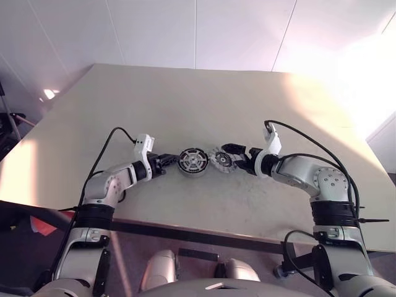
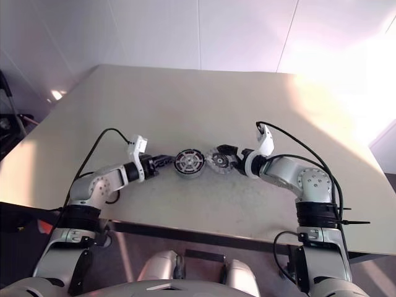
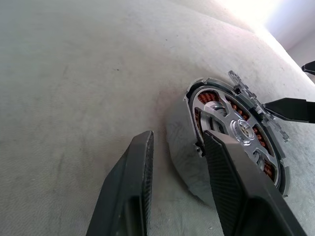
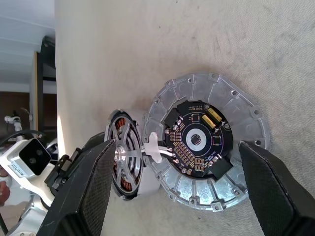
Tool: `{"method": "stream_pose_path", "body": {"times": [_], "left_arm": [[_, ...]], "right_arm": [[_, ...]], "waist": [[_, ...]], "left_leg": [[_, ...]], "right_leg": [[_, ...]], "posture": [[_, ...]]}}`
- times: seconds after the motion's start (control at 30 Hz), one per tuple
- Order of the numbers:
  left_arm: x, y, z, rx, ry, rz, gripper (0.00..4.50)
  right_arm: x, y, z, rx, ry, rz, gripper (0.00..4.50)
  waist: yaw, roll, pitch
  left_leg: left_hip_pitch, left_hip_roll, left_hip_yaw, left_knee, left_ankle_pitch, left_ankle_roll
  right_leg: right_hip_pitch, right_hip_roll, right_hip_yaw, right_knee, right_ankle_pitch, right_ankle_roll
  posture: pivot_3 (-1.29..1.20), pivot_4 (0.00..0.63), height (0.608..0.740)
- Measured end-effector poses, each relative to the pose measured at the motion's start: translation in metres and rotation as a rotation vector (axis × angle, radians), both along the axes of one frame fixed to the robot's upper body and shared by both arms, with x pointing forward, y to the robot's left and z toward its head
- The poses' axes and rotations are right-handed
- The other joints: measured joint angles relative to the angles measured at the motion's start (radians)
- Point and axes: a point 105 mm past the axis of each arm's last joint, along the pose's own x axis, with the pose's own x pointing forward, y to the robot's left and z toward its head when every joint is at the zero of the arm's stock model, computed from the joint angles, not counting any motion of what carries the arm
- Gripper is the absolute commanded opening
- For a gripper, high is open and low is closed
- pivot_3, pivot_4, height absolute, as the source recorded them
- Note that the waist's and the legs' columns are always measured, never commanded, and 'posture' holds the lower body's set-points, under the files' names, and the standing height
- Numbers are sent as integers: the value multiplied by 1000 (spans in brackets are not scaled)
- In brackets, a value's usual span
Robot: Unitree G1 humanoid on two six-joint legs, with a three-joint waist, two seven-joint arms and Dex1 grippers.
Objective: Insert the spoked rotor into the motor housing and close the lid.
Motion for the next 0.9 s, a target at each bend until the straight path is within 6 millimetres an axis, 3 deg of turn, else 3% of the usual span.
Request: {"method": "stream_pose_path", "body": {"times": [0.23,0.4,0.63,0.9], "left_arm": [[0,1,1,1,-2,2,1740],[0,0,0,-1,0,3,1740],[1,3,0,9,-2,7,1740],[2,7,0,19,-2,17,1740]], "right_arm": [[-25,-17,16,-91,-37,49,4489],[-38,-17,-3,-96,36,53,4489],[-35,-8,-8,-74,39,48,4489],[-14,-5,-8,-61,22,36,4489]], "waist": [[3,0,0],[0,0,0],[-4,-2,-1],[-13,-3,-1]], "left_leg": [[1,0,0,-1,0,0],[1,0,0,-1,0,0],[1,0,0,-1,0,0],[2,0,0,-1,1,-2]], "right_leg": [[0,0,0,-1,0,1],[0,0,0,-1,-1,1],[0,0,0,-1,-1,1],[1,0,0,0,0,1]], "posture": [[0,0,740],[0,0,740],[0,0,740],[0,0,740]]}}
